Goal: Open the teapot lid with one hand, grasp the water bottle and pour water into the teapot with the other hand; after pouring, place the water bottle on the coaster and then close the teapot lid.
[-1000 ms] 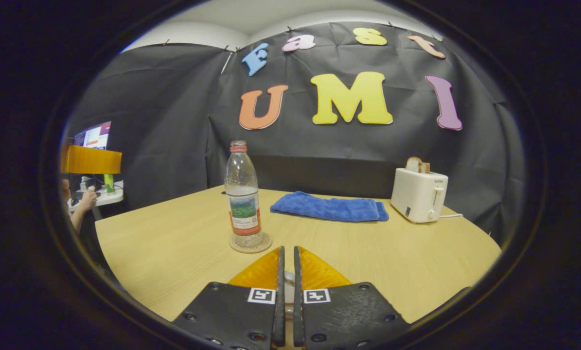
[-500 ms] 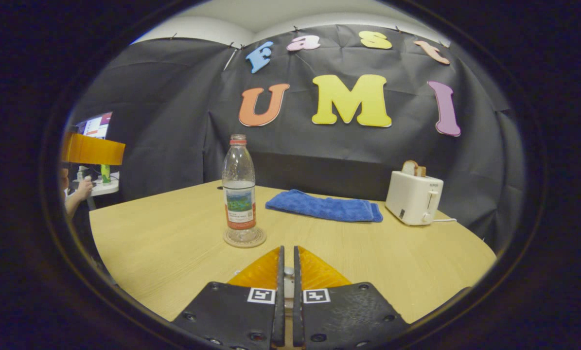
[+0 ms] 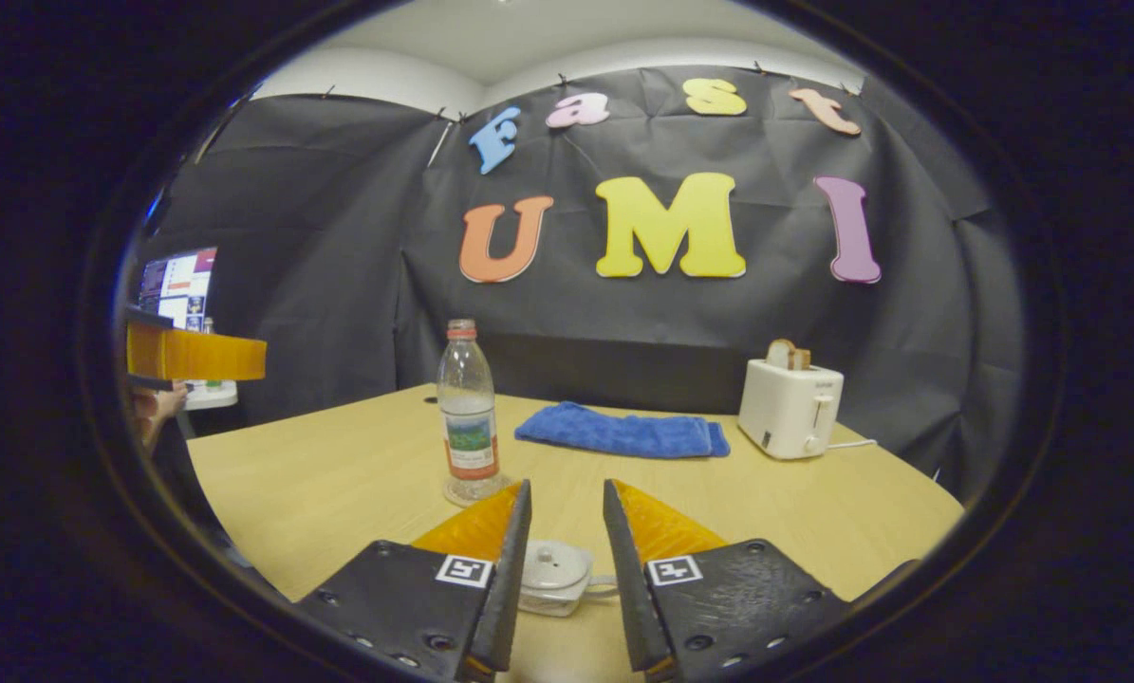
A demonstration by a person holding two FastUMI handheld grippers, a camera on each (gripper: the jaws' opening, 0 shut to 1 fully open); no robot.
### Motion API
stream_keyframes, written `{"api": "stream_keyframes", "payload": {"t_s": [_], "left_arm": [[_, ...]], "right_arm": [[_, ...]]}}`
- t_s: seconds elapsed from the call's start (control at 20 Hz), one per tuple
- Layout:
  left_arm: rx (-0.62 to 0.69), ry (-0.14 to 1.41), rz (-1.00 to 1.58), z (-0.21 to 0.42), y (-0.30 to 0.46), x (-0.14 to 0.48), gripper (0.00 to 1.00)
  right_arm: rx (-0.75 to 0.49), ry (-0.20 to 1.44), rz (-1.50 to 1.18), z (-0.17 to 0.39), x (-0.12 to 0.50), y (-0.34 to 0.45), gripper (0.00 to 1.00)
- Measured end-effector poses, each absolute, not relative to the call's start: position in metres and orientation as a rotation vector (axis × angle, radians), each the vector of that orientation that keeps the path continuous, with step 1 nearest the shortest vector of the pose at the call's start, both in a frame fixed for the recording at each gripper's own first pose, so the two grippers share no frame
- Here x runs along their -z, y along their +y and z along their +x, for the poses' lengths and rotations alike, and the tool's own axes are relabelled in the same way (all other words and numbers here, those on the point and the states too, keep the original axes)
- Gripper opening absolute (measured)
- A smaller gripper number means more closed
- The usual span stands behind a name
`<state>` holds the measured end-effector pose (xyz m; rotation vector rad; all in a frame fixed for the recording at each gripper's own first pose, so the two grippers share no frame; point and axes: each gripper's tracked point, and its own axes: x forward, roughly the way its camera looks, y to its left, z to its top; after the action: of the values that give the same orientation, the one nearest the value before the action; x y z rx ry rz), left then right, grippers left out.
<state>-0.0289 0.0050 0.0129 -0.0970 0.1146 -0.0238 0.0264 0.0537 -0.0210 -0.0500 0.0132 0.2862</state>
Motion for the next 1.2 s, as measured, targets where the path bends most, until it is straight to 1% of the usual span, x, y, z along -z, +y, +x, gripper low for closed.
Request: {"api": "stream_keyframes", "payload": {"t_s": [0.05, 0.1, 0.15, 0.2, 0.25, 0.3, 0.35, 0.45, 0.55, 0.6, 0.7, 0.75, 0.8, 0.9, 1.05, 1.2], "left_arm": [[0.031, 0.097, -0.098, -0.032, 0.003, -0.018, 0.91], [0.042, 0.074, -0.099, -0.035, 0.001, -0.025, 0.91], [0.046, 0.057, -0.106, -0.038, -0.001, -0.030, 0.91], [0.043, 0.044, -0.120, -0.040, -0.002, -0.034, 0.91], [0.041, 0.034, -0.141, -0.042, -0.002, -0.037, 0.91], [0.049, 0.032, -0.169, -0.044, -0.006, -0.038, 0.91], [0.067, 0.035, -0.195, -0.046, -0.011, -0.037, 0.91], [0.083, 0.047, -0.215, -0.047, -0.016, -0.034, 0.91], [0.064, 0.050, -0.200, -0.048, -0.011, -0.031, 0.91], [0.065, 0.048, -0.189, -0.048, -0.013, -0.030, 0.91], [0.063, 0.065, -0.179, -0.050, -0.015, -0.022, 0.91], [0.053, 0.067, -0.183, -0.052, -0.013, -0.021, 0.91], [0.056, 0.055, -0.185, -0.055, -0.015, -0.025, 0.91], [0.086, 0.038, -0.163, -0.056, -0.026, -0.024, 0.91], [0.077, 0.018, -0.085, -0.055, -0.018, -0.026, 0.91], [0.113, -0.008, -0.016, -0.056, -0.014, -0.028, 0.91]], "right_arm": [[-0.272, -0.007, -0.049, 0.019, 0.009, 0.045, 0.48], [-0.252, -0.027, -0.055, 0.012, -0.001, 0.037, 0.55], [-0.231, -0.046, -0.065, 0.006, -0.012, 0.027, 0.68], [-0.218, -0.065, -0.073, -0.001, -0.019, 0.020, 0.74], [-0.201, -0.077, -0.076, -0.007, -0.027, 0.011, 0.84], [-0.193, -0.084, -0.070, -0.014, -0.030, 0.005, 0.88], [-0.183, -0.083, -0.066, -0.019, -0.034, -0.003, 0.96], [-0.157, -0.064, -0.075, -0.028, -0.036, -0.019, 0.97], [-0.135, -0.060, -0.103, -0.042, -0.041, -0.035, 0.95], [-0.128, -0.075, -0.119, -0.050, -0.047, -0.043, 0.95], [-0.077, -0.109, -0.138, -0.062, -0.055, -0.066, 0.95], [-0.063, -0.122, -0.141, -0.068, -0.058, -0.073, 0.96], [-0.044, -0.138, -0.146, -0.073, -0.059, -0.078, 0.93], [-0.003, -0.155, -0.157, -0.080, -0.060, -0.092, 0.95], [-0.045, -0.154, -0.137, -0.086, -0.060, -0.080, 0.95], [-0.044, -0.159, -0.146, -0.083, -0.060, -0.083, 0.97]]}}
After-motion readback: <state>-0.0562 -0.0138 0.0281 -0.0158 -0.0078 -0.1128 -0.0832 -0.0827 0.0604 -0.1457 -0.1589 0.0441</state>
